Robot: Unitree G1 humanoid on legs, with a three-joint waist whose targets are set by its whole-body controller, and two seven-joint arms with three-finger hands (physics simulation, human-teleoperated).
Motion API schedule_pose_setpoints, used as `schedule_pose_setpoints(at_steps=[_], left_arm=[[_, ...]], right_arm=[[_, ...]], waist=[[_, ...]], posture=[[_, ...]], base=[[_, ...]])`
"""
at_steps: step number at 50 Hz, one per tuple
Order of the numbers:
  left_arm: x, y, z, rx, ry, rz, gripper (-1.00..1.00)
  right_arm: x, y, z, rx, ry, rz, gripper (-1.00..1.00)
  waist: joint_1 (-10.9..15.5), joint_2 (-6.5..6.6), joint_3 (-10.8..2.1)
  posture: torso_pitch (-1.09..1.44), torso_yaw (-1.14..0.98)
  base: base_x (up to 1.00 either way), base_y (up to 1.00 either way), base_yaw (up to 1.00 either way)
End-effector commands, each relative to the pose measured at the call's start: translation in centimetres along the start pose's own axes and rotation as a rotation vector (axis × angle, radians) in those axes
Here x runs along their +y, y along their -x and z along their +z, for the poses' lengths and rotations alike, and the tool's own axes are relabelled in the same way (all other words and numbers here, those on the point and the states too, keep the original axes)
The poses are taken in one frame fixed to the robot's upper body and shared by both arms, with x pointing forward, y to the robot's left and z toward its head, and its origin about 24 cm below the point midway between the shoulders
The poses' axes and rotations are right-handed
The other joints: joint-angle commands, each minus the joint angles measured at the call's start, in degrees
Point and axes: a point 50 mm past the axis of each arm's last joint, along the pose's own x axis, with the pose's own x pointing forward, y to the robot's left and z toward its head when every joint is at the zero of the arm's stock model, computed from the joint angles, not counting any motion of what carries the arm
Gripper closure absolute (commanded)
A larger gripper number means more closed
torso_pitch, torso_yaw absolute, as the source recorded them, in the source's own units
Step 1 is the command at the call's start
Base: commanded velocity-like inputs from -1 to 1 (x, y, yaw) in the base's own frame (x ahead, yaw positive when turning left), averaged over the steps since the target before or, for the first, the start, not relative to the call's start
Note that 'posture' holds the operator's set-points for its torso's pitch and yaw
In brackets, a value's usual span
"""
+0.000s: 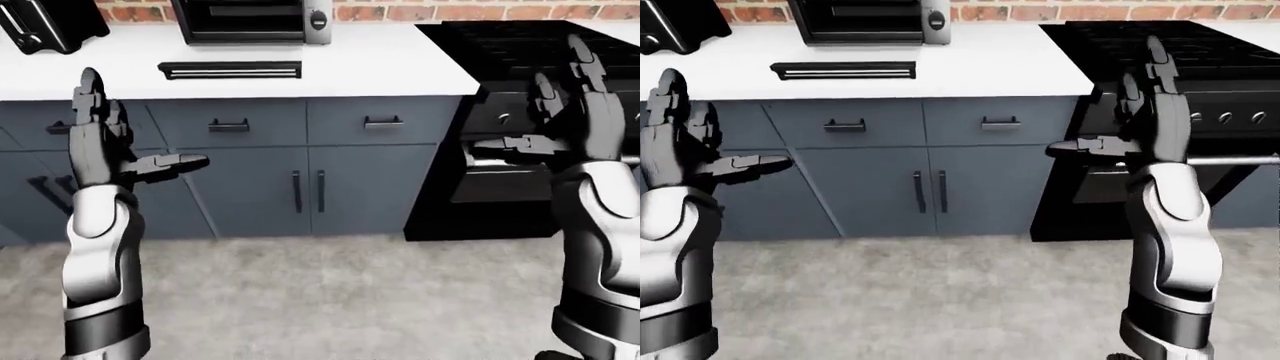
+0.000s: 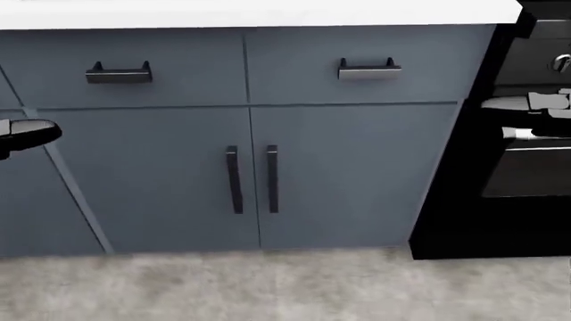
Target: Close the toaster oven door.
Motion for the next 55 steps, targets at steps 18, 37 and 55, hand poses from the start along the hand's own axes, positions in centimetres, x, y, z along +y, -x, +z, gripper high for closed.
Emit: schedule_pose_setpoints(at_steps=[18, 37, 55], left_arm=[[5.1, -2.7, 6.8, -0.214, 0.085, 0.122, -1.0], [5.7, -2.9, 7.7, -0.227, 0.069, 0.134, -1.0], [5.8, -2.9, 7.9, -0.236, 0.074, 0.144, -1.0]], right_arm=[[-3.3, -1.1, 5.3, -0.183, 0.104, -0.047, -1.0], [-3.4, -1.2, 6.4, -0.211, 0.111, -0.047, -1.0], [-3.4, -1.3, 6.5, -0.203, 0.1, -0.049, -1.0]], waist=[[-0.1, 0.18, -1.06], [-0.3, 1.66, -0.45], [-0.9, 5.57, -1.71]], posture=[[0.0, 0.0], [0.0, 0.0], [0.0, 0.0]], base=[[0.0, 0.0, 0.0], [0.14, 0.04, 0.0], [0.16, 0.08, 0.0]])
